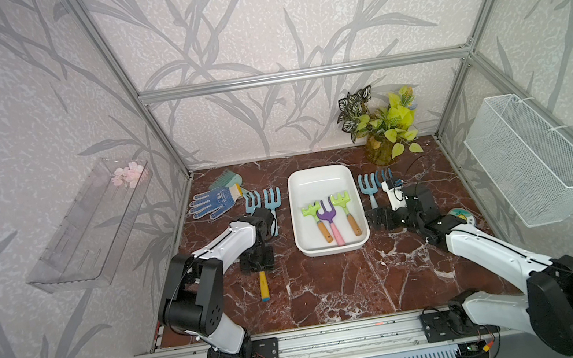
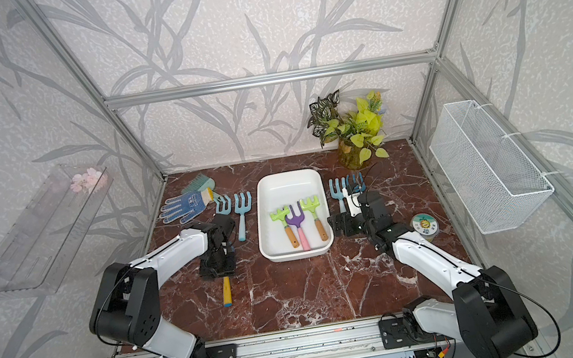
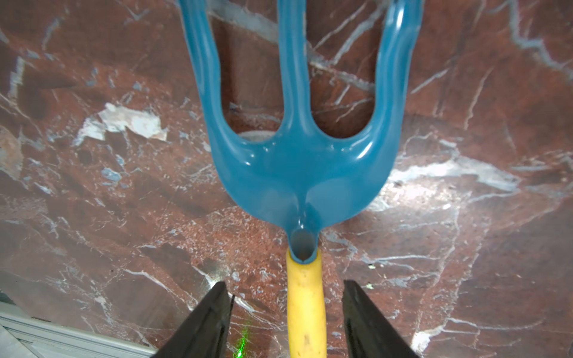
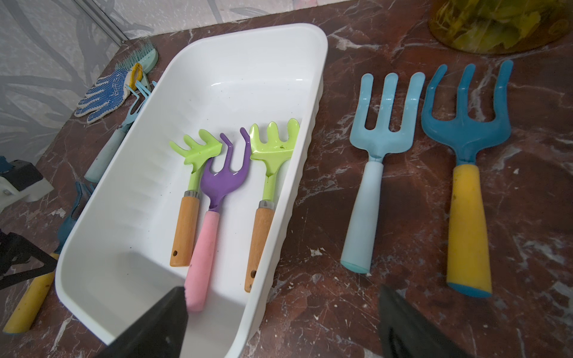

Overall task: Take the hand rake out of the storage box
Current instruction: Place the rake at the center of the board.

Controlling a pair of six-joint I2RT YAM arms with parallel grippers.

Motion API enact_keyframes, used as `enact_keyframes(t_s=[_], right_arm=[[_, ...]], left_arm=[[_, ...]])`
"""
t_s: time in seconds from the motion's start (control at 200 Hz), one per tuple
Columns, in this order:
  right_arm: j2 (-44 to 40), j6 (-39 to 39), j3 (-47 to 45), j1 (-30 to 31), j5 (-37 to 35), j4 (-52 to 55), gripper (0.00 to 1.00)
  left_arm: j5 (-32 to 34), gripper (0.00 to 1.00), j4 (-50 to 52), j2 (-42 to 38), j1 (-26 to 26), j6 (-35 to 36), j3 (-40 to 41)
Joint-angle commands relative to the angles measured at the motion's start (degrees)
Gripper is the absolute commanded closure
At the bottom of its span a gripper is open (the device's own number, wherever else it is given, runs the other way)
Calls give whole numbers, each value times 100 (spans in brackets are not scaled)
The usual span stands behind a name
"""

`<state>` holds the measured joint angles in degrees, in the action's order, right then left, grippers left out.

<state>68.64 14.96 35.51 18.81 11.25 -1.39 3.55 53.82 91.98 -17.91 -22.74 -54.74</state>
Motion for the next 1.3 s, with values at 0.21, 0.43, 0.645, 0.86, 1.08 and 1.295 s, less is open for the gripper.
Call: enact_keyframes(t_s=[0.21,0.43,0.645,0.86,1.08,1.295], right_arm=[[-9,-37,167,-4,60,51,4],[-26,-29,156,-8,53,51,4],[-43,-29,156,-9,54,51,4],[-44,-28,157,-22,54,60,4],[-18,-28,154,-18,63,47,4],[-26,-26,147,-18,71,34,4]], left_arm=[[168,40,183,-88,42,-55,-37],[269,40,219,-55,198,-109,-45],[243,41,226,56,401,-108,-63],[268,41,234,-5,420,-99,-76],[174,40,21,-616,315,93,-19],[-170,40,-315,-1442,209,87,-7]])
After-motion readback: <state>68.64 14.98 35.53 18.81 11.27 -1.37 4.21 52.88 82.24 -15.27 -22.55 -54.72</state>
